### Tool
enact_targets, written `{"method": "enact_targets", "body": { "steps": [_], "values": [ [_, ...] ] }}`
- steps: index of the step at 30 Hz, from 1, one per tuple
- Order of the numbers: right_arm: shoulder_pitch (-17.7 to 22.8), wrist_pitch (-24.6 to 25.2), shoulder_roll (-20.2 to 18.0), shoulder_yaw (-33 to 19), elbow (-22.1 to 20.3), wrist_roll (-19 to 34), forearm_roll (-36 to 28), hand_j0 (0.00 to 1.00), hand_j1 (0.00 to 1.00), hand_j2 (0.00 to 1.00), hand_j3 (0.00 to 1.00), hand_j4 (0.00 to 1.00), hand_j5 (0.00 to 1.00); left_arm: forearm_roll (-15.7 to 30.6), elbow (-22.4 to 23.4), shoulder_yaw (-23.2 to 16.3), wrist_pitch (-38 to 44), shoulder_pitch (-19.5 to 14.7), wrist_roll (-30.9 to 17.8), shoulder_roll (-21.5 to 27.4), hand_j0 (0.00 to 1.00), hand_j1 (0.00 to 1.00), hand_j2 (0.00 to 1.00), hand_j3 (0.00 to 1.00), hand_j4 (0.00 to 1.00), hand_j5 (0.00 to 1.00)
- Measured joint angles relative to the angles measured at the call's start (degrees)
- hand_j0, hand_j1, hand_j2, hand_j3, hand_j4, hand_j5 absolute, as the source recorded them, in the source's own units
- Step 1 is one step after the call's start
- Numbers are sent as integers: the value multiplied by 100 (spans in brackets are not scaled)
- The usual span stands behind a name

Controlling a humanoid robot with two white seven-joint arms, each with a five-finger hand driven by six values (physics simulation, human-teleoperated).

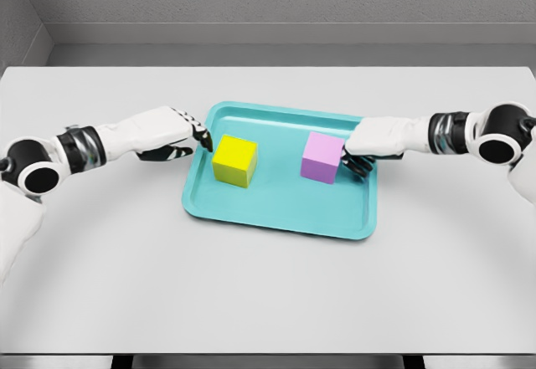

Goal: Push two cubes

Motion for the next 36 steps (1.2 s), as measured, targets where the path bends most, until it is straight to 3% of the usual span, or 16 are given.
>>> {"method": "enact_targets", "body": {
  "steps": [15, 36],
  "values": [
    [-141, -1, 141, 43, 607, 0, 110, 10, 10, 10, 10, 10, 10, 61, -217, -172, 13, -9, 4, -6, 55, 55, 55, 55, 55, 55],
    [-325, 0, 460, 159, 892, -6, 155, 10, 10, 10, 10, 10, 10, -2, -219, -173, 0, 106, 0, 191, 53, 53, 53, 53, 53, 53]
  ]
}}
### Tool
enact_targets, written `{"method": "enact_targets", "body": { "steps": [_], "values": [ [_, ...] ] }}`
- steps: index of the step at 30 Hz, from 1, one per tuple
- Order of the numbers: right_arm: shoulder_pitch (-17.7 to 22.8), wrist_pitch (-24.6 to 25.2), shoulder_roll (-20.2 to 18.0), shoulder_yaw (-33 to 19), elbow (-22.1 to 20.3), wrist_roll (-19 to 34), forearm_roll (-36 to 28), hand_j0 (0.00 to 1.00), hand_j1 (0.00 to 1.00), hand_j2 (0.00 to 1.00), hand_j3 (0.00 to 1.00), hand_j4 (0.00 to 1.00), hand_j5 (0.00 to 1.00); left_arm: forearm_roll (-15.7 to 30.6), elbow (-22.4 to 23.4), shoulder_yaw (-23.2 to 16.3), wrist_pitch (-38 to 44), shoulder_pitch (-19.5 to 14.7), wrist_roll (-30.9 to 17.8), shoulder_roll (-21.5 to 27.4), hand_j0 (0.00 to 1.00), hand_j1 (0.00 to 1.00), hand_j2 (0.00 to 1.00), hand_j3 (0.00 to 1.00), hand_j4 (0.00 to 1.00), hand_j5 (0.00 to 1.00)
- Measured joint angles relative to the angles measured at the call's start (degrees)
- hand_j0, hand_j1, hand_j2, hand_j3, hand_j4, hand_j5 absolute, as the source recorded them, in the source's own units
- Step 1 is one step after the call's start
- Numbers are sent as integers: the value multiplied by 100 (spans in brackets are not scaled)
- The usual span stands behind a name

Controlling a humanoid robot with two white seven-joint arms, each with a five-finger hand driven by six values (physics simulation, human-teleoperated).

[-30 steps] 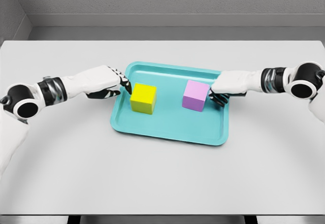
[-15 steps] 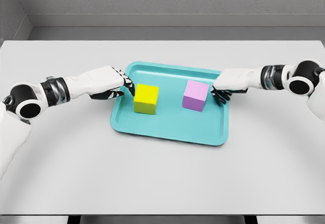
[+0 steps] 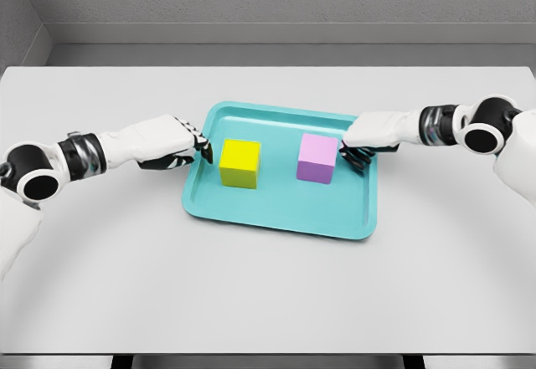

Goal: Push two cubes

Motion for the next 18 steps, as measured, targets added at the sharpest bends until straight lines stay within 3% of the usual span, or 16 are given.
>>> {"method": "enact_targets", "body": {
  "steps": [18],
  "values": [
    [-18, 3, 139, 81, -29, 7, -23, 10, 10, 10, 10, 10, 10, 55, -63, -206, 21, -53, 6, -46, 52, 52, 52, 52, 52, 52]
  ]
}}
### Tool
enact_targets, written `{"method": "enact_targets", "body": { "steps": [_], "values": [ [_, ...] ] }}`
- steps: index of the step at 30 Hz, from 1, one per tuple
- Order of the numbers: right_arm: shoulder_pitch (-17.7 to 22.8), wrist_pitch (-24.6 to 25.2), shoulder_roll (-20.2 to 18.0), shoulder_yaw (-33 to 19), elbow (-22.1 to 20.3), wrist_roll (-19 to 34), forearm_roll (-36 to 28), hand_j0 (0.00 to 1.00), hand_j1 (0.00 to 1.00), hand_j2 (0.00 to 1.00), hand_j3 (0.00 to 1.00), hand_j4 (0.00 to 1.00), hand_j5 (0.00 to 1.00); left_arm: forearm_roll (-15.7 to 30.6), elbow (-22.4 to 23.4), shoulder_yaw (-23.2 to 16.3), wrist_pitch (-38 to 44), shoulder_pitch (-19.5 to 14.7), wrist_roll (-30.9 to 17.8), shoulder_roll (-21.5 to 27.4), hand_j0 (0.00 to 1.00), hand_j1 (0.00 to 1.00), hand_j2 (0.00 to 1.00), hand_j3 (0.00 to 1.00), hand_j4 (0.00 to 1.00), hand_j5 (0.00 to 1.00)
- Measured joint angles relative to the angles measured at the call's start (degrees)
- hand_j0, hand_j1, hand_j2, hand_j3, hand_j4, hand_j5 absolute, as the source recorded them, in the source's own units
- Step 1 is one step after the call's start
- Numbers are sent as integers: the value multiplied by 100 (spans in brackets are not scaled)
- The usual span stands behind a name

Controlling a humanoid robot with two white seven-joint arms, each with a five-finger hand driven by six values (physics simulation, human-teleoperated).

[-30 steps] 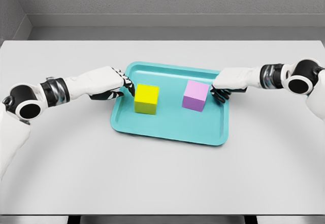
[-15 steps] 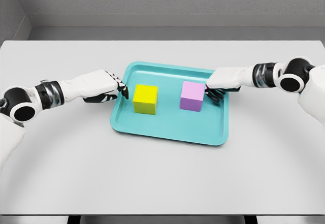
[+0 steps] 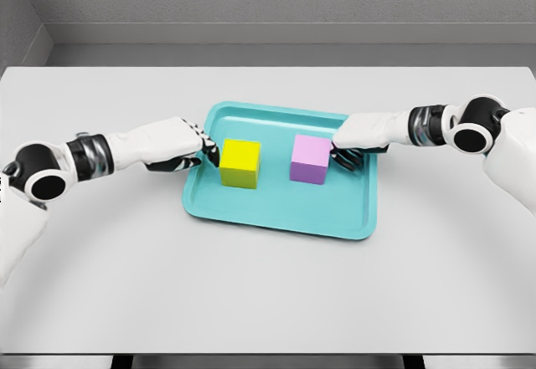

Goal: Push two cubes

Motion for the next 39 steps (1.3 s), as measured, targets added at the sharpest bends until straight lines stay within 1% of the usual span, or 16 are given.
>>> {"method": "enact_targets", "body": {
  "steps": [11, 18, 24, 28, 36, 37, 39],
  "values": [
    [-35, -4, 106, 16, -16, -1, 4, 10, 10, 10, 10, 10, 10, 84, -42, -118, 61, -9, 14, -62, 50, 50, 50, 50, 50, 50],
    [-79, -4, 148, 21, 15, -1, 0, 10, 10, 10, 10, 10, 10, 150, -44, -220, 138, -9, 37, -217, 50, 50, 50, 50, 50, 50],
    [-167, -3, 150, 10, 214, -1, -1, 10, 10, 10, 10, 10, 10, 111, -44, -261, 121, -17, 32, -340, 50, 50, 50, 50, 50, 50],
    [-202, -4, 153, 9, 298, -1, 3, 10, 10, 10, 10, 10, 10, 146, -35, -267, 114, -9, 30, -326, 50, 50, 50, 50, 50, 50],
    [-246, -4, 151, 7, 309, -1, -5, 10, 10, 10, 10, 10, 10, 320, 213, -235, 138, -35, 31, -346, 50, 50, 50, 50, 50, 50],
    [-246, -4, 155, 10, 313, -1, -5, 10, 10, 10, 10, 10, 10, 301, 235, -235, 131, -61, 29, -357, 50, 50, 50, 50, 50, 50],
    [-237, -4, 159, 14, 318, -1, -4, 10, 10, 10, 10, 10, 10, 105, 347, -256, 60, -167, 12, -371, 50, 50, 50, 50, 50, 50]
  ]
}}
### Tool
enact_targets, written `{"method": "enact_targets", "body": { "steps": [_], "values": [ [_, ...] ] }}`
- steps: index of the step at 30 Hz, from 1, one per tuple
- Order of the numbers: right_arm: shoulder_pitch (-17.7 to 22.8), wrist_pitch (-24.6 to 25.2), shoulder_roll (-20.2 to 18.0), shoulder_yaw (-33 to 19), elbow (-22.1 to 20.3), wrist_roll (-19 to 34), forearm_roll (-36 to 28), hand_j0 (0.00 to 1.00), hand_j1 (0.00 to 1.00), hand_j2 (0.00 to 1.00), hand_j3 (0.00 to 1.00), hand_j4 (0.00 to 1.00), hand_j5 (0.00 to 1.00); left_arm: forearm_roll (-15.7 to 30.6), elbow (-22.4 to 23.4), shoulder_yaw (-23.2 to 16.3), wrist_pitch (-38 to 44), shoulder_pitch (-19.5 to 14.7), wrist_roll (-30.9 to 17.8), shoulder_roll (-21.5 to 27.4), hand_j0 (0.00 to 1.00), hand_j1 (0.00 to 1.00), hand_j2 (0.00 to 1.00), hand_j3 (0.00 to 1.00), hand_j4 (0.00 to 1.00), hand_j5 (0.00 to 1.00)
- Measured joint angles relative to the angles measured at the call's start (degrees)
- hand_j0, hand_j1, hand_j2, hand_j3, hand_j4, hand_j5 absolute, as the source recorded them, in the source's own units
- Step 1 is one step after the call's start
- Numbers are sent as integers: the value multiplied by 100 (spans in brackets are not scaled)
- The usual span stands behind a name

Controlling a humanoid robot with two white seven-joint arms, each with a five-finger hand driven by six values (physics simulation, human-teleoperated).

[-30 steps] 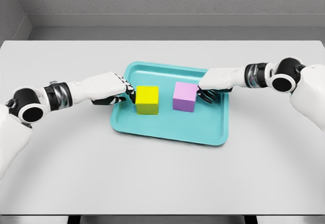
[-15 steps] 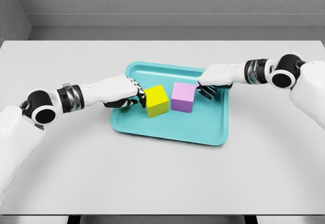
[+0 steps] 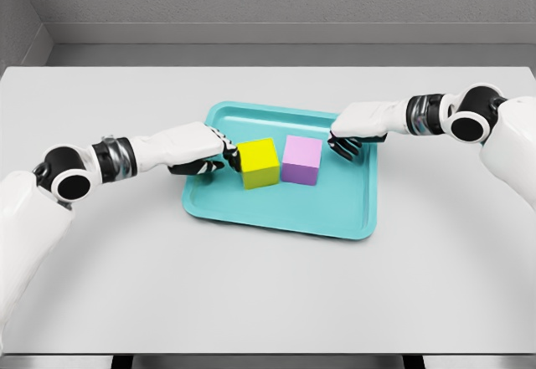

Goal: Push two cubes

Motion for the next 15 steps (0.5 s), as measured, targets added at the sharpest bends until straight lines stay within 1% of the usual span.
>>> {"method": "enact_targets", "body": {
  "steps": [5, 12, 15],
  "values": [
    [0, 0, 88, 30, 27, 0, 0, 10, 10, 10, 10, 10, 10, -174, 202, -28, -65, -35, -15, -18, 49, 49, 49, 49, 49, 49],
    [0, 10, 130, 41, 37, 0, -9, 10, 10, 10, 10, 10, 10, -207, 334, -34, -78, -123, -17, -105, 49, 49, 49, 49, 49, 49],
    [0, 6, 139, 44, 35, 0, -5, 10, 10, 10, 10, 10, 10, -200, 474, -34, -78, -229, -18, -141, 49, 49, 49, 49, 49, 49]
  ]
}}
